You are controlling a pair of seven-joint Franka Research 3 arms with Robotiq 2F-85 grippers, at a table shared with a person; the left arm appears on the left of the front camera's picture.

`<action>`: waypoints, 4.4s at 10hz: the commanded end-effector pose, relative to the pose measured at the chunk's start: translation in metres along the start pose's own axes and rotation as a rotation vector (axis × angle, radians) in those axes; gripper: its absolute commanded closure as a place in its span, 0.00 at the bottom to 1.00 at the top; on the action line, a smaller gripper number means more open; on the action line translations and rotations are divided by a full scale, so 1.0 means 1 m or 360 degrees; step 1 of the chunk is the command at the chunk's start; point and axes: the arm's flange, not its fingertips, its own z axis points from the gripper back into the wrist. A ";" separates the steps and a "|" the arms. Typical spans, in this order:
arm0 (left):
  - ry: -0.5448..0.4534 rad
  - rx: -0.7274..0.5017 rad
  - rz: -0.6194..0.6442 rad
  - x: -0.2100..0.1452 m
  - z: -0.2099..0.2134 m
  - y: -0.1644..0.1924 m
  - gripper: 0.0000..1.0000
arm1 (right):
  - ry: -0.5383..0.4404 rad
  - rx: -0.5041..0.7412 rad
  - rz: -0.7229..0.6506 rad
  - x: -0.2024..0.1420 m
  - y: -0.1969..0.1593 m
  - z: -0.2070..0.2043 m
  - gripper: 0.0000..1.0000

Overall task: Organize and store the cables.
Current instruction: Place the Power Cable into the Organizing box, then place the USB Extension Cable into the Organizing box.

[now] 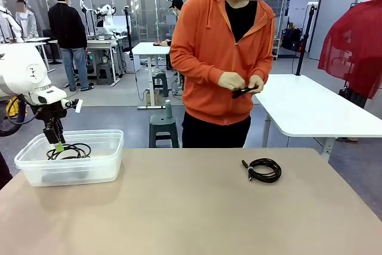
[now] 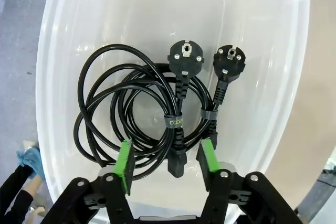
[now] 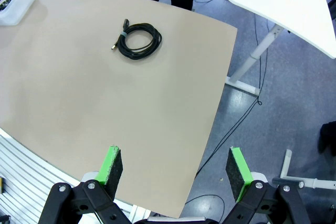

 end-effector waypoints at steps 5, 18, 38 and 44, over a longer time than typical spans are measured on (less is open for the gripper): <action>-0.0006 -0.0007 0.0022 -0.001 0.000 0.000 0.02 | 0.0000 0.0008 -0.0003 -0.003 0.001 -0.002 0.00; -0.0006 -0.0007 0.0022 -0.001 0.000 0.000 0.02 | 0.0000 0.0008 -0.0003 -0.003 0.001 -0.002 0.00; -0.0468 0.0531 0.0484 -0.002 0.187 -0.326 0.02 | 0.0001 0.0000 0.0000 0.000 0.000 0.000 0.00; -0.0558 0.0494 0.0499 -0.034 0.193 -0.341 0.02 | 0.0182 -0.0004 0.0262 0.077 0.080 -0.007 0.00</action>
